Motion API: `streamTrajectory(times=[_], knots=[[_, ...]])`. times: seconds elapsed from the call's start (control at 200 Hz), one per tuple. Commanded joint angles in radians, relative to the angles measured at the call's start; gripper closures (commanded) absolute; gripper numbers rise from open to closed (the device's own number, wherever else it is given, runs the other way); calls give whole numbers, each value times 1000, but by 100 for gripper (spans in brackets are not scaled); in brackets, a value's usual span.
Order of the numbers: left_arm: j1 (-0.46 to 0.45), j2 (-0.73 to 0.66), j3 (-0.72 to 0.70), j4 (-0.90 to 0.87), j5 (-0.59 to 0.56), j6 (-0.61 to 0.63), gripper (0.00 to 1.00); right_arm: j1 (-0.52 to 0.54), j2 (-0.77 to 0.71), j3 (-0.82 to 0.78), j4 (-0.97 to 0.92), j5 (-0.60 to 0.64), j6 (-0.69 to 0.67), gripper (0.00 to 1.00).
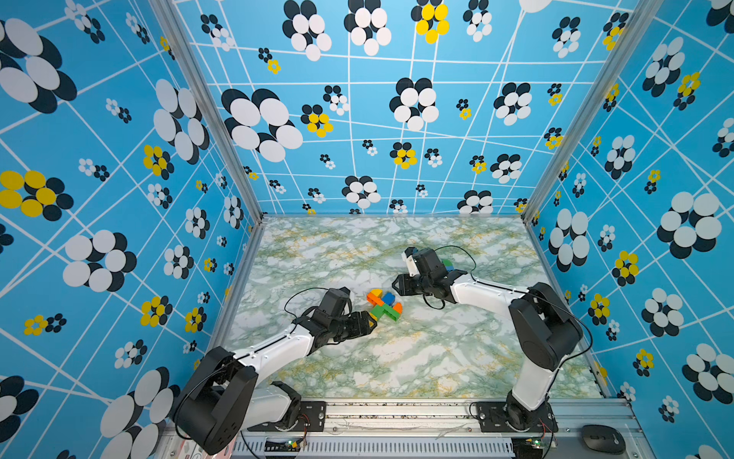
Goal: Assemble a fork with lego
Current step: Assemble the lego brick with the lego brick, then adjust the lego brick at the center of the board, then reset both arms
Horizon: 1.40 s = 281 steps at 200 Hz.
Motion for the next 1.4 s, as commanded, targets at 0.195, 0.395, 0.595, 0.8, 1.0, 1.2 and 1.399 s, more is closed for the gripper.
streamTrajectory(times=[0.195,0.395,0.595,0.8,1.0,1.2,1.399], knots=[[105,93,96,-108,-100,127,59,138,-200,-166,-87,167,10,49],[84,229,177,-119,-95,183,69,169,-316,-262,-80,212,70,50],[-36,247,167,-111,-98,160,69,168,-447,-320,-118,313,90,51],[-142,248,152,-56,-97,110,67,150,-536,-361,-170,419,113,50],[-103,86,116,-80,-171,122,41,74,-647,-439,-172,493,115,38],[110,-194,96,-134,-343,207,1,-72,-735,-501,-69,668,-27,1],[253,-241,89,3,-783,382,1,-251,-620,-542,149,758,-303,1]])
